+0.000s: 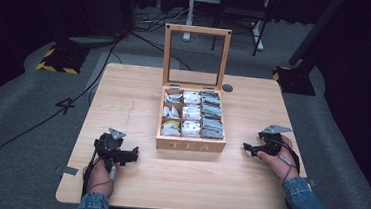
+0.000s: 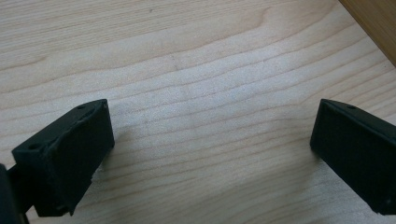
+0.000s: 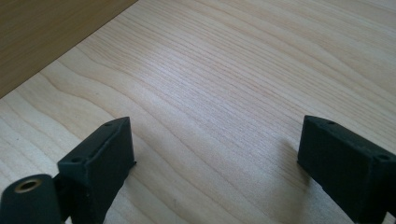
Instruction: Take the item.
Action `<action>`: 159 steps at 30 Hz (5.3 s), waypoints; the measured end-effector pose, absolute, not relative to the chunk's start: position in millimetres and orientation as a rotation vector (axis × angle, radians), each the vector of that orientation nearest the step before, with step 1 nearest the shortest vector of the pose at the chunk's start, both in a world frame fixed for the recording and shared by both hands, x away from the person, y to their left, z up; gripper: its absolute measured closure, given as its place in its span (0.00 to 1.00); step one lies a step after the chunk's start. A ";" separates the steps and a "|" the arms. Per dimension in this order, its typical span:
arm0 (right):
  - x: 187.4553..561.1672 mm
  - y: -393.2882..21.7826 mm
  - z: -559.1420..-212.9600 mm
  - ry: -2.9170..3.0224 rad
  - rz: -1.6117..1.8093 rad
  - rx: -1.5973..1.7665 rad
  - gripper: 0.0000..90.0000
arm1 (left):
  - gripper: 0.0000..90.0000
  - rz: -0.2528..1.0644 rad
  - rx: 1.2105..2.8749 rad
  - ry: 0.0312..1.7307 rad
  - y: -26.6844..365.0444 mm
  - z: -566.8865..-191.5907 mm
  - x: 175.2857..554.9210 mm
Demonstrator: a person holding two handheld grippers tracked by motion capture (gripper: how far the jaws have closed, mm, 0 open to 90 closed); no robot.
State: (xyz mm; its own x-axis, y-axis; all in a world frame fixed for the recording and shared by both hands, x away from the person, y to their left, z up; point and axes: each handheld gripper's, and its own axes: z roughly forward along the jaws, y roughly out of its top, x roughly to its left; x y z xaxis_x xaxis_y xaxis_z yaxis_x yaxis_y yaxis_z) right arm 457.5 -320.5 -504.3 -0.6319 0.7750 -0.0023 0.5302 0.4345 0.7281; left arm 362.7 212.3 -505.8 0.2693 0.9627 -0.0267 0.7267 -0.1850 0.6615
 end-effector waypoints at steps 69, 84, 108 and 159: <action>440.4 -169.4 -399.5 2.605 1.406 0.717 0.66 | 0.00 0.543 1.978 1.517 212.2 -505.9 364.1; 455.9 -133.3 -427.7 2.731 1.274 0.682 0.81 | 0.00 0.544 1.981 1.519 212.3 -505.8 363.2; 468.0 -119.7 -441.0 2.832 1.159 0.716 1.00 | 0.00 0.551 1.970 1.533 211.5 -505.8 359.9; 446.5 -230.0 -359.4 2.269 1.582 0.822 1.00 | 0.00 0.545 1.979 1.518 211.7 -505.8 364.4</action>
State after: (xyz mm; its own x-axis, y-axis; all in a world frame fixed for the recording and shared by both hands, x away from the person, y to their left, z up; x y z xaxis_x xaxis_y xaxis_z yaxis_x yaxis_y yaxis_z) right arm 446.5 -230.0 -359.4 -0.8080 0.5791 0.1081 0.3017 0.2492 0.9203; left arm 364.4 211.7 -505.8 0.2694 0.9626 -0.0272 0.7257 -0.1844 0.6628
